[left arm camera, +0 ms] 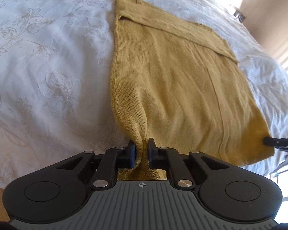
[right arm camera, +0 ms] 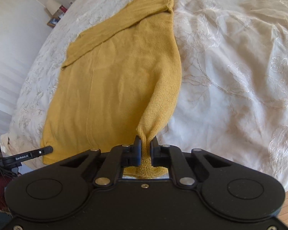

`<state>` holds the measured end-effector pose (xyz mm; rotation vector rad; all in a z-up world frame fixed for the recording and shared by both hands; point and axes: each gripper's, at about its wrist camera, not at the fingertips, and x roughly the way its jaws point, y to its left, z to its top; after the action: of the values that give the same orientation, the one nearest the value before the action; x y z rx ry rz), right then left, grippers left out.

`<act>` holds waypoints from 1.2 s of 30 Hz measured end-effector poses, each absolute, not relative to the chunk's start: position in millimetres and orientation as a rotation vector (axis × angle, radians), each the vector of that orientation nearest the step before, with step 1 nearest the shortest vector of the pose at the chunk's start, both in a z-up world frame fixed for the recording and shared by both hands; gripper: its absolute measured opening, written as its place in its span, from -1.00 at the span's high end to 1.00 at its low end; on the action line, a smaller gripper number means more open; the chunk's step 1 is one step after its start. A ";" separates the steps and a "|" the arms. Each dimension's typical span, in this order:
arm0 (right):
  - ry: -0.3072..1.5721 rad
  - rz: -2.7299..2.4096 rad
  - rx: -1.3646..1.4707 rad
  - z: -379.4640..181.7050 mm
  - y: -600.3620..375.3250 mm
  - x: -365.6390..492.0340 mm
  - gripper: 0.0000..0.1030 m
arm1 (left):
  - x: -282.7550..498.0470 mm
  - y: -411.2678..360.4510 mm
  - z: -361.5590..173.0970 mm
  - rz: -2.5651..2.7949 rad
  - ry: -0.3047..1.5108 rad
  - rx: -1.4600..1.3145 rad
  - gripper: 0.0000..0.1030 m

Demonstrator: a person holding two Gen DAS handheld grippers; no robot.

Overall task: Fold small clothes
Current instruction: 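Lift the hem with both grippers and fold it toward the collar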

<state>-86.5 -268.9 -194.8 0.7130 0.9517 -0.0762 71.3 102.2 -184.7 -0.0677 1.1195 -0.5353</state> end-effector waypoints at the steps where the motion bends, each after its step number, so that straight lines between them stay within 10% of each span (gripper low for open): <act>1: 0.927 -0.082 0.723 -190.1 -269.6 -87.9 0.68 | 72.6 104.1 -179.5 -0.539 1.104 -0.084 0.78; 36: 0.648 -0.100 0.902 -142.7 -381.5 59.6 0.68 | 256.9 54.9 -88.9 -0.411 0.795 -0.371 0.87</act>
<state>59.6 -381.5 -142.7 0.9018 0.6476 -0.0997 256.9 54.9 -88.9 -0.3712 0.7953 -0.4108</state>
